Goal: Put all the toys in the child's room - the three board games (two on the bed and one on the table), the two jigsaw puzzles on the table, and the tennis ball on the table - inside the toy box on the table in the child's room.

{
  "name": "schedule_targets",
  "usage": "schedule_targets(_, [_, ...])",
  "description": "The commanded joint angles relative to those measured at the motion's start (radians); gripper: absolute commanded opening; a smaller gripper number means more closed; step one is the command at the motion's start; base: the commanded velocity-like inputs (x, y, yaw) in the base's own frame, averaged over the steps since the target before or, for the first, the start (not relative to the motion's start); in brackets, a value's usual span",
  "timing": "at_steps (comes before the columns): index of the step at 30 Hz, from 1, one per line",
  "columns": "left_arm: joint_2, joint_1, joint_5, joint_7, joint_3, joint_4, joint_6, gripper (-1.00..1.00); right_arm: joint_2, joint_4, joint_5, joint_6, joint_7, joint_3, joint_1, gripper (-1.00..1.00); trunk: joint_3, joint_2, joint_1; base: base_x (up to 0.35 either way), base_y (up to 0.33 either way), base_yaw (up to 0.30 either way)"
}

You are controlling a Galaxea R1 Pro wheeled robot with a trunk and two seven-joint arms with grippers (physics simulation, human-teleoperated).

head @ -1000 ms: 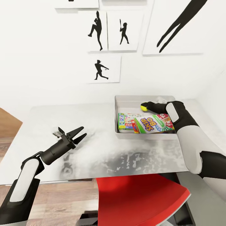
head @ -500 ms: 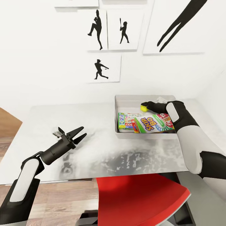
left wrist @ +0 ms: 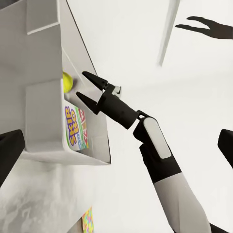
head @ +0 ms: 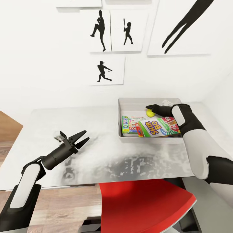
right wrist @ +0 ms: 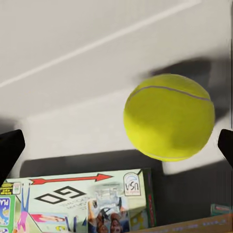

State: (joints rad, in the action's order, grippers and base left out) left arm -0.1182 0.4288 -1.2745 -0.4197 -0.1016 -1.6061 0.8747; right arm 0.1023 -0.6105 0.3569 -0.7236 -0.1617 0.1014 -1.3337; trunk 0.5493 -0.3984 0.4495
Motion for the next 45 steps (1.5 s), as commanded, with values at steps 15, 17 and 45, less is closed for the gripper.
schedule_targets(15, [0.0,0.001,0.0,-0.002,-0.001,0.0,0.006,1.0,0.011,-0.096,-0.003,-0.016,-0.009,0.01,0.023,1.0,0.001,-0.002,0.001,0.0,0.0,0.0])
schedule_targets(17, [0.0,0.001,0.0,-0.002,-0.001,0.0,0.006,1.0,0.017,-0.121,-0.002,-0.019,-0.009,0.011,0.034,1.0,0.001,-0.002,0.001,0.0,0.0,0.0])
schedule_targets(45, [0.0,0.002,-0.001,-0.002,0.002,0.0,0.024,1.0,0.119,-0.672,0.081,-0.324,-0.015,0.027,0.263,1.0,0.001,-0.002,0.001,0.0,0.0,0.0])
